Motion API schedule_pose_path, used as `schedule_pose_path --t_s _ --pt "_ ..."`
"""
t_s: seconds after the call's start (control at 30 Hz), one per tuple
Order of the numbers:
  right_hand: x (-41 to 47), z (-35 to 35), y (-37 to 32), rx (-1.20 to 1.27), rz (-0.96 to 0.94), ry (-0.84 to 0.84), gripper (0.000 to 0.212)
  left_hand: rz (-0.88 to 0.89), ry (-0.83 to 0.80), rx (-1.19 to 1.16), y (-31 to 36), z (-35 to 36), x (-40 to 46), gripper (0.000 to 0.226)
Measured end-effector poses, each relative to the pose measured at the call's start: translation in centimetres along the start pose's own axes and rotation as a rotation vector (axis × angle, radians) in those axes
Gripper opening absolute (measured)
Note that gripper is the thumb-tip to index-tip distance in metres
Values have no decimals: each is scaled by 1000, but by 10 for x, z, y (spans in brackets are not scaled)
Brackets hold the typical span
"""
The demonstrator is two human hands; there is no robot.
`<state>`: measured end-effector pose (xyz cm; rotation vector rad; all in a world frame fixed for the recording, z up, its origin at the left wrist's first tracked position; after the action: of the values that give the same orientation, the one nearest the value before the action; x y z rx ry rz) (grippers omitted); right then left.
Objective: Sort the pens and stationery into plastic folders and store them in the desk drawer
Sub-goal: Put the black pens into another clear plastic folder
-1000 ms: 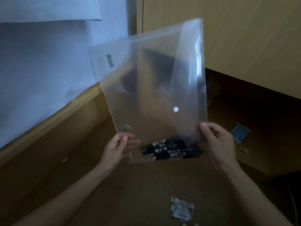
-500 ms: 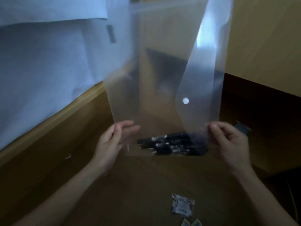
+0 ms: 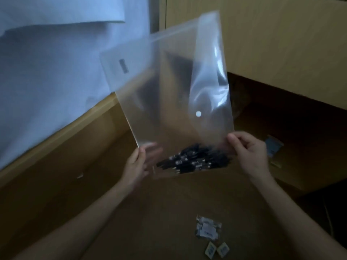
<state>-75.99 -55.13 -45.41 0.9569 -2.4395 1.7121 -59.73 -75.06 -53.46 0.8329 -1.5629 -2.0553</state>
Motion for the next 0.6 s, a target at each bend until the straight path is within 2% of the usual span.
schedule_pose_path --t_s 0.13,0.27,0.43,0.6 --pt "-3 2 8 14 48 0 25 -34 1 62 -4 -1 -1 37" --pt "-4 -4 15 62 80 17 25 16 -44 114 -3 6 -5 37" --pt "-12 -14 37 143 173 -8 19 229 -79 147 13 20 -9 35" --pt "-18 -17 46 172 259 -4 20 347 -117 202 27 24 -4 33"
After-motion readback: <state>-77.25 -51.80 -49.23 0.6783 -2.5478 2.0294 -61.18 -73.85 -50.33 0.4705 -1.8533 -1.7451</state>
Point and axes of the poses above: each hand's wrist, its own x-axis towards the middle knuckle, its own z-axis out of the palm, y = z × x, the point moved 2 cm from there along x, towards the middle knuckle, and after that the axes turned 3 degrees about y, right-handed, at the moved point
